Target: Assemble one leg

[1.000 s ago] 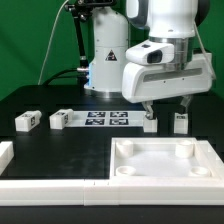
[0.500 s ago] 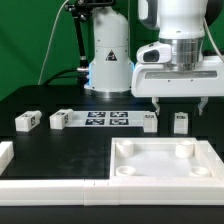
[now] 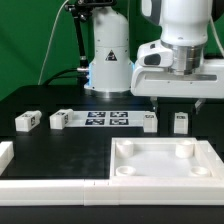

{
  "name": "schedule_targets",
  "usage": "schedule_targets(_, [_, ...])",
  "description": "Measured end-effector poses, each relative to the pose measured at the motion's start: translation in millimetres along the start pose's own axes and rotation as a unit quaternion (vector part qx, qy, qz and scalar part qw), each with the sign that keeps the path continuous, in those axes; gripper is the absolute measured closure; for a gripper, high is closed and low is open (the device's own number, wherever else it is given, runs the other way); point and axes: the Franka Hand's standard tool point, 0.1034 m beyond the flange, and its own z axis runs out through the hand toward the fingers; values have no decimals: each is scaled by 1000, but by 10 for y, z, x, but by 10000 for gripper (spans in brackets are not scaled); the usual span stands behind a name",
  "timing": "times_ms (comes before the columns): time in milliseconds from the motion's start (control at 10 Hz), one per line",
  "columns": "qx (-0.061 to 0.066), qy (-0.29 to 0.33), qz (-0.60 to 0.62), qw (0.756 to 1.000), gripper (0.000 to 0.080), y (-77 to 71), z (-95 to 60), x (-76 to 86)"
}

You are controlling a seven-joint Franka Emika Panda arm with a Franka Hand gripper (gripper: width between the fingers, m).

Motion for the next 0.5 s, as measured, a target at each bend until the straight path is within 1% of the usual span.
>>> schedule_targets(100, [1, -20, 1, 1000, 150, -6, -2, 19])
schedule_targets(200, [-6, -71, 3, 997, 150, 11, 11, -46])
schedule_targets(300, [-10, -113, 4, 994, 150, 4, 16, -44])
schedule_targets(500, [-19, -170, 0, 985, 150, 11, 53, -42])
